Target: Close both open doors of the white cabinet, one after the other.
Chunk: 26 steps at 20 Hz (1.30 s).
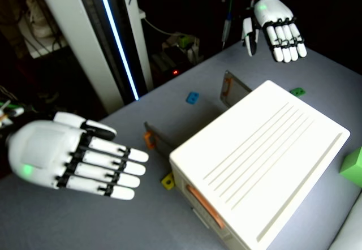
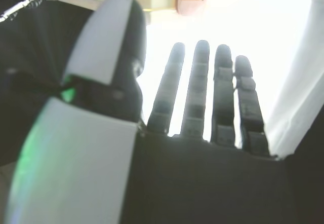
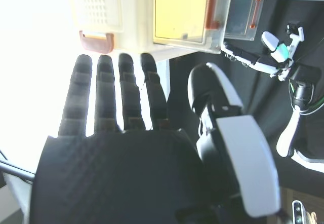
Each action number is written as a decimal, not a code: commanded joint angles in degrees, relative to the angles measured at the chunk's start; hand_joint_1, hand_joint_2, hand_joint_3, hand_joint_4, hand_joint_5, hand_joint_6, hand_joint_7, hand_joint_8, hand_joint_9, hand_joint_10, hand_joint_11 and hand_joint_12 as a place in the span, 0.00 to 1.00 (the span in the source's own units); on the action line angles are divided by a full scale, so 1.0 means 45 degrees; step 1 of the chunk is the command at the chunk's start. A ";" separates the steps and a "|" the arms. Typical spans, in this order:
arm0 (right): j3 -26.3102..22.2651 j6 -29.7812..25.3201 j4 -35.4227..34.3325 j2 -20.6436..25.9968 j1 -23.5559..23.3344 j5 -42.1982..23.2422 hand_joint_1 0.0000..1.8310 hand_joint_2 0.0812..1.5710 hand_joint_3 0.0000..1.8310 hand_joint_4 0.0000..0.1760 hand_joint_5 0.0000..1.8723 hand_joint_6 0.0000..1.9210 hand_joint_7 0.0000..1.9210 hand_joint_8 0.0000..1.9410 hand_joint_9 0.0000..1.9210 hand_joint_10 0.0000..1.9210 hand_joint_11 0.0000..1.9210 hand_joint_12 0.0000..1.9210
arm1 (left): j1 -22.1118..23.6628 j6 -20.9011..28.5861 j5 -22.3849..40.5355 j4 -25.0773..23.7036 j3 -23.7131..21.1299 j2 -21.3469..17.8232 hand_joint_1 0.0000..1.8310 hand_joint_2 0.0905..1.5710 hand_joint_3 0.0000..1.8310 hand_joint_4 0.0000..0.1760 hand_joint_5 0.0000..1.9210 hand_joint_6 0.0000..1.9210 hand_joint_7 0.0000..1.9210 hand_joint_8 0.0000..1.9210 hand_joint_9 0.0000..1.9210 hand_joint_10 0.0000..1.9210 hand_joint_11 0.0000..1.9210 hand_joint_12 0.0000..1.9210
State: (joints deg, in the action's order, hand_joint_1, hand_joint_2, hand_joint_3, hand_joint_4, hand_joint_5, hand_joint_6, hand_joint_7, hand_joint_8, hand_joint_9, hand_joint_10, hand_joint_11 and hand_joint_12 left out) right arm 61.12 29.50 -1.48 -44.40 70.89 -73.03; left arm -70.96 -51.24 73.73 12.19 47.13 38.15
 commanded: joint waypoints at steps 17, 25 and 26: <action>0.0162 -0.0213 -0.0399 -0.0064 -0.0056 -0.1460 0.00 0.92 0.00 0.08 0.04 0.00 0.03 0.00 0.03 0.00 0.06 0.00 | 0.0869 0.1181 -0.0401 -0.1739 0.0546 0.0954 0.00 1.00 0.07 0.00 0.01 0.00 0.00 0.00 0.00 0.00 0.00 0.07; 0.0169 -0.0265 -0.0399 -0.0064 -0.0056 -0.1465 0.00 0.91 0.00 0.15 0.04 0.00 0.03 0.00 0.03 0.00 0.06 0.00 | 0.2066 0.1343 -0.1589 -0.2769 0.0916 0.1533 0.00 1.00 0.05 0.00 0.02 0.00 0.00 0.00 0.01 0.00 0.00 0.04; 0.0169 -0.0265 -0.0399 -0.0064 -0.0056 -0.1465 0.00 0.92 0.00 0.16 0.04 0.00 0.03 0.00 0.03 0.00 0.05 0.00 | 0.2203 0.1362 -0.1704 -0.2884 0.0957 0.1596 0.00 1.00 0.06 0.00 0.02 0.00 0.00 0.00 0.01 0.00 0.00 0.05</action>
State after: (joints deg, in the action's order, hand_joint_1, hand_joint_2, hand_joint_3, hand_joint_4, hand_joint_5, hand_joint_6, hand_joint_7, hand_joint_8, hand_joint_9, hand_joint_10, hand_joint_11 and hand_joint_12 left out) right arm 61.58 28.69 -1.50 -44.66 70.87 -72.99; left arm -61.41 -45.30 60.31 -1.17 51.37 45.25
